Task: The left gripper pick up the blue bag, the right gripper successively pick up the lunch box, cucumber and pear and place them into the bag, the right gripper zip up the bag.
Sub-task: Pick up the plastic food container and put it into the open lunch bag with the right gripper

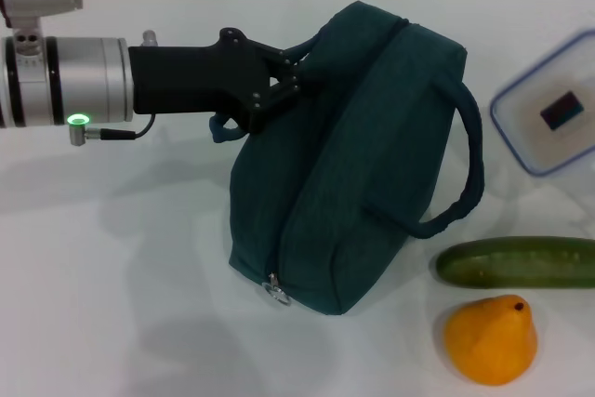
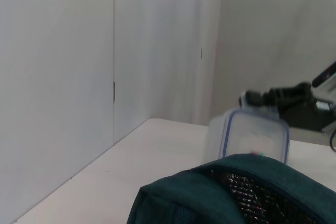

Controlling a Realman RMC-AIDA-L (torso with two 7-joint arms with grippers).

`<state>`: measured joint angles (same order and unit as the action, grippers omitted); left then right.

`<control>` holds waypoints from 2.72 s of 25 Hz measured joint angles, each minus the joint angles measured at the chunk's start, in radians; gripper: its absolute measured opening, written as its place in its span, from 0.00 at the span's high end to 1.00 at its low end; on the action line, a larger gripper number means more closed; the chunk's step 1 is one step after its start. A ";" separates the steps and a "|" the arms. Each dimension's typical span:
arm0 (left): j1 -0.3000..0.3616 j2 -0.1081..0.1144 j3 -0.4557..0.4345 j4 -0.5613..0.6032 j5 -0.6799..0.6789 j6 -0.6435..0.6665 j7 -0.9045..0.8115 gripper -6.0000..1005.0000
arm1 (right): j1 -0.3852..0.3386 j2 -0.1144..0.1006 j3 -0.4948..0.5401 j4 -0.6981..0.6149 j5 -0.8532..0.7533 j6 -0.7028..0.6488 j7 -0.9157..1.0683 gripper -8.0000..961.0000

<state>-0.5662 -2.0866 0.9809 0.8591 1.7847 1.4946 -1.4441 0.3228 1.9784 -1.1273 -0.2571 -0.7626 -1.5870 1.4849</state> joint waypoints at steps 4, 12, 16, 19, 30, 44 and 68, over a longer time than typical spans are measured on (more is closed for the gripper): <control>-0.007 0.000 0.001 0.000 0.007 0.000 0.000 0.95 | 0.001 -0.001 0.017 -0.052 0.001 -0.029 0.004 0.89; -0.033 0.002 0.020 0.008 0.012 -0.004 -0.020 0.95 | 0.029 -0.001 0.050 -0.241 0.003 -0.046 0.089 0.89; -0.035 0.001 0.046 0.014 0.014 -0.010 -0.024 0.95 | 0.101 -0.001 0.044 -0.269 -0.008 -0.052 0.136 0.89; -0.038 0.000 0.068 0.024 0.014 -0.019 -0.027 0.95 | 0.165 -0.001 0.039 -0.270 -0.028 -0.046 0.151 0.89; -0.049 -0.001 0.080 0.031 0.012 -0.026 -0.038 0.95 | 0.314 0.008 0.029 -0.264 -0.135 0.046 0.168 0.89; -0.070 -0.001 0.081 0.018 0.012 -0.111 -0.063 0.95 | 0.235 0.030 0.009 -0.311 -0.287 0.047 0.174 0.89; -0.068 -0.001 0.081 0.003 0.011 -0.153 -0.067 0.95 | 0.095 -0.029 0.007 -0.334 -0.326 -0.052 0.198 0.89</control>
<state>-0.6338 -2.0877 1.0615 0.8618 1.7958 1.3415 -1.5115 0.4176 1.9491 -1.1200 -0.5914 -1.0881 -1.6392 1.6834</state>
